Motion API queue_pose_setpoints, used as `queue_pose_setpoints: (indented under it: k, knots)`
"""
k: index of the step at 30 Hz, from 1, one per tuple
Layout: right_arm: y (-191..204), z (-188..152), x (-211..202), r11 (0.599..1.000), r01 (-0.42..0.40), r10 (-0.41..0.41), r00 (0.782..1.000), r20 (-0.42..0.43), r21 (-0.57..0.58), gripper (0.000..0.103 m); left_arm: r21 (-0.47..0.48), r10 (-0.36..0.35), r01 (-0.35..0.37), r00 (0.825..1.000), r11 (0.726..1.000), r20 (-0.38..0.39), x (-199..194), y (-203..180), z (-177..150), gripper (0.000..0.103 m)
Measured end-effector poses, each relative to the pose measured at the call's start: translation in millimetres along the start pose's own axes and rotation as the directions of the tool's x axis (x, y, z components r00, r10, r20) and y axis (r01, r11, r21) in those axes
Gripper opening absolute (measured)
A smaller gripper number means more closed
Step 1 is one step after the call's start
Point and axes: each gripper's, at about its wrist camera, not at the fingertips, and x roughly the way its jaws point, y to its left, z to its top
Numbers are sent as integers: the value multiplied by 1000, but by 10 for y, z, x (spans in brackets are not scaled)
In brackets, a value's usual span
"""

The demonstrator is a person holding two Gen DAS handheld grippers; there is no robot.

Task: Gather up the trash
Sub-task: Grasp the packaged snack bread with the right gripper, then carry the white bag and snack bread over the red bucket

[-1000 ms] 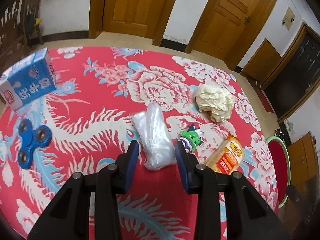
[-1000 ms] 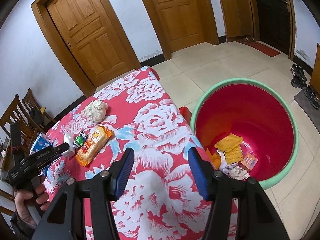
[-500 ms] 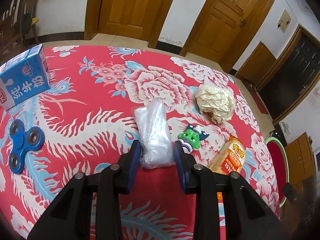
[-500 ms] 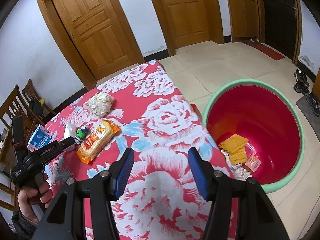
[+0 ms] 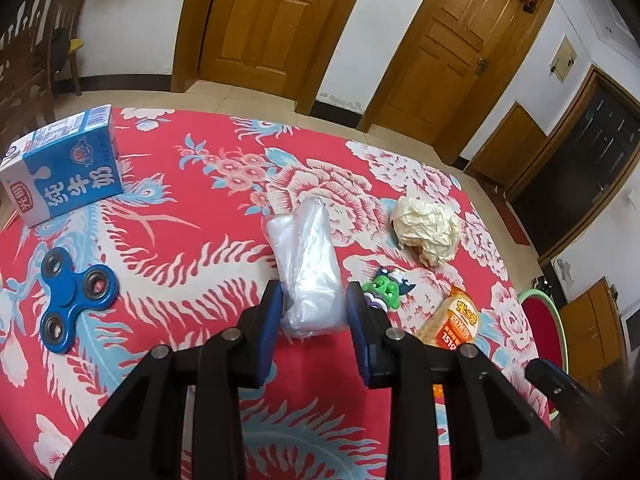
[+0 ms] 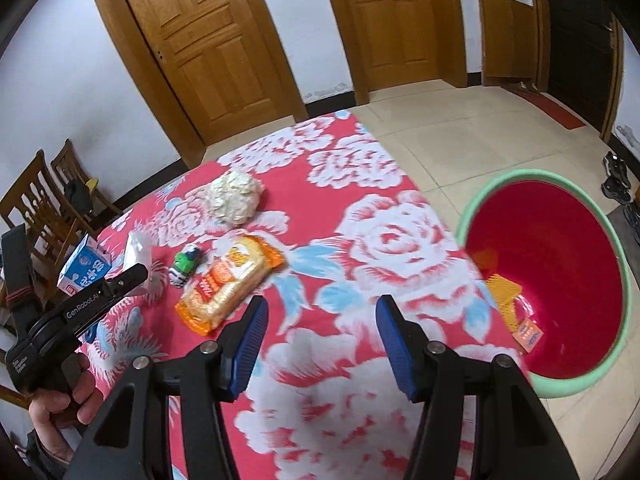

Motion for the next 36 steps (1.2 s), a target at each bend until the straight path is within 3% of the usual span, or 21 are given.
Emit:
queue_pose_setpoints:
  k: [16,29,36]
  knots:
    - [573,115,484,998,-61,60,996,-65,-22,59,-52,27,-26,1000,998,5,-29,190,6,33]
    - [761,110,710,998,25,-29,998,-54,-61,61,-55,23,-23,1000,998,7,-43,197,8,33]
    - [733,84,660,997,6,-10,999,-48,-80,52,-47,15,-15,1000,999,14,-69,155,10,33]
